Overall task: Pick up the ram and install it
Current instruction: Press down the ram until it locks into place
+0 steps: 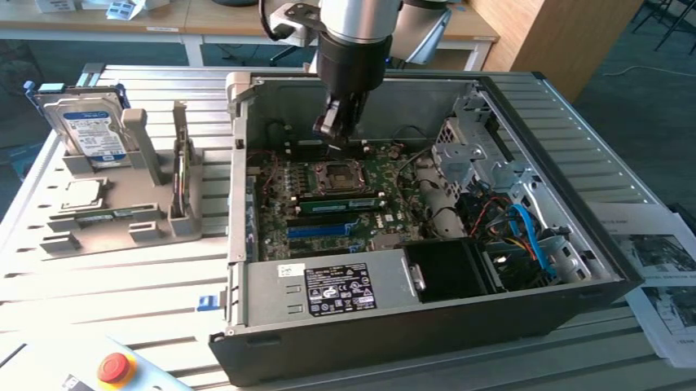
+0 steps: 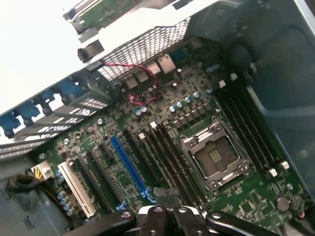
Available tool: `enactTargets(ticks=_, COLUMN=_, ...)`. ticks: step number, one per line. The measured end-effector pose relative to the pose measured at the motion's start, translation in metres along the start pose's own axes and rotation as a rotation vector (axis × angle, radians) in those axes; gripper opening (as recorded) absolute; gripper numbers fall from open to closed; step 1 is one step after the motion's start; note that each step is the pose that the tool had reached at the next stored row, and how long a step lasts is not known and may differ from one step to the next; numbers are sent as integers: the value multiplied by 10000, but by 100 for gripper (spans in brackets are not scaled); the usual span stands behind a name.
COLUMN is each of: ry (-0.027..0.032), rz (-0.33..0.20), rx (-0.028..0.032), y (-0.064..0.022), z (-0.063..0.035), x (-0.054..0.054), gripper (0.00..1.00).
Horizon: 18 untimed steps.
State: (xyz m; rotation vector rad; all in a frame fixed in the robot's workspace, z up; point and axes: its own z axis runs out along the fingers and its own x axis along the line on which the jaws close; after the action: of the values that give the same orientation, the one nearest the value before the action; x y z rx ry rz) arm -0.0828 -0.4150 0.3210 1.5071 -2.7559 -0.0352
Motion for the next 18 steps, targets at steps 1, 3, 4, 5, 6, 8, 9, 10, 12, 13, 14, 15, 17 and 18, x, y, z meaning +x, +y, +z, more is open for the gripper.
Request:
enactTargets(ticks=1, ry=-4, rz=180, rx=2, y=0, z=0, x=0, gripper=10)
enactTargets(ticks=3, ry=-11, rz=556, rx=6, y=0, z=0, x=0, gripper=10)
enactTargets(ticks=4, ry=-14, rz=736, rx=8, y=0, z=0, x=0, gripper=10)
enactTargets(ticks=5, ry=-18, rz=916, rx=10, y=0, z=0, x=0, gripper=10)
enactTargets(ticks=6, ry=-22, rz=1095, rx=13, y=0, z=0, x=0, gripper=10)
enactTargets(ticks=8, ry=-30, rz=1466, rx=18, y=0, z=0, x=0, gripper=10)
enactTargets(ticks=9, ry=-34, rz=1646, rx=20, y=0, z=0, x=0, gripper=10)
enactTargets(ticks=10, ry=-37, rz=1825, rx=22, y=0, z=0, x=0, gripper=10)
enactTargets(ticks=12, ry=-45, rz=2179, rx=27, y=0, z=0, x=0, gripper=10)
enactTargets(ticks=13, ry=-50, rz=2353, rx=31, y=0, z=0, x=0, gripper=10)
enactTargets(ticks=14, ry=-54, rz=2529, rx=34, y=0, z=0, x=0, gripper=10)
enactTargets(ticks=15, ry=-60, rz=2717, rx=38, y=0, z=0, x=0, gripper=10)
enactTargets(ticks=17, ry=-71, rz=3056, rx=47, y=0, z=0, x=0, gripper=10)
enactTargets(ticks=18, ry=-75, rz=3231, rx=50, y=0, z=0, x=0, gripper=10)
